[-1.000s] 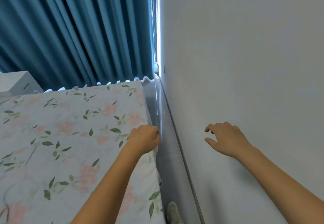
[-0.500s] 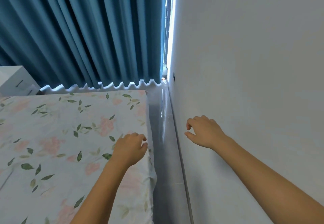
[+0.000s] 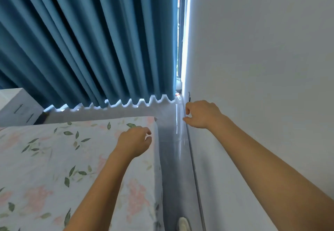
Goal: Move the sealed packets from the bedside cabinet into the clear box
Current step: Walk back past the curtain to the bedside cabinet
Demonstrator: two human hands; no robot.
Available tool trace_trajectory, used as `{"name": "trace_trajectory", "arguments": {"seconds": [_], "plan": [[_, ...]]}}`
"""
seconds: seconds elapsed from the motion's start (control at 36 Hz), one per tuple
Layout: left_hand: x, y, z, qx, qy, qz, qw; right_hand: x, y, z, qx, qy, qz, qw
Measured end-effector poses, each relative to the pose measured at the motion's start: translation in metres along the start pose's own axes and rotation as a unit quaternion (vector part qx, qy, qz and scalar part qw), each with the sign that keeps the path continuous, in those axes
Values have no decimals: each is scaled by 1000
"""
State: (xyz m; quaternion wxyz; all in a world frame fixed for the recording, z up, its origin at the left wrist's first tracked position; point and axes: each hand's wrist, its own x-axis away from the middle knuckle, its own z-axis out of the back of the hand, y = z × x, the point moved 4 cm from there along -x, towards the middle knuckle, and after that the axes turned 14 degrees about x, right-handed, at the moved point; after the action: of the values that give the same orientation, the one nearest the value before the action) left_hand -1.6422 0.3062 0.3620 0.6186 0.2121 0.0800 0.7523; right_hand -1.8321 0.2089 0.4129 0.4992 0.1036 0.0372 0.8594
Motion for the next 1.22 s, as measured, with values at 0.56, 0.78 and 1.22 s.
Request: {"name": "trace_trajectory", "arguments": {"seconds": [0.56, 0.78, 1.22], "plan": [[-329, -66, 103, 33, 17, 37, 999, -344, 34, 1, -13, -50, 23, 998], [-487, -112, 159, 41, 39, 56, 997, -517, 32, 34, 8, -22, 43, 999], [-712, -180, 238, 85, 63, 120, 987, -782, 16, 91, 2, 2, 126, 992]]}}
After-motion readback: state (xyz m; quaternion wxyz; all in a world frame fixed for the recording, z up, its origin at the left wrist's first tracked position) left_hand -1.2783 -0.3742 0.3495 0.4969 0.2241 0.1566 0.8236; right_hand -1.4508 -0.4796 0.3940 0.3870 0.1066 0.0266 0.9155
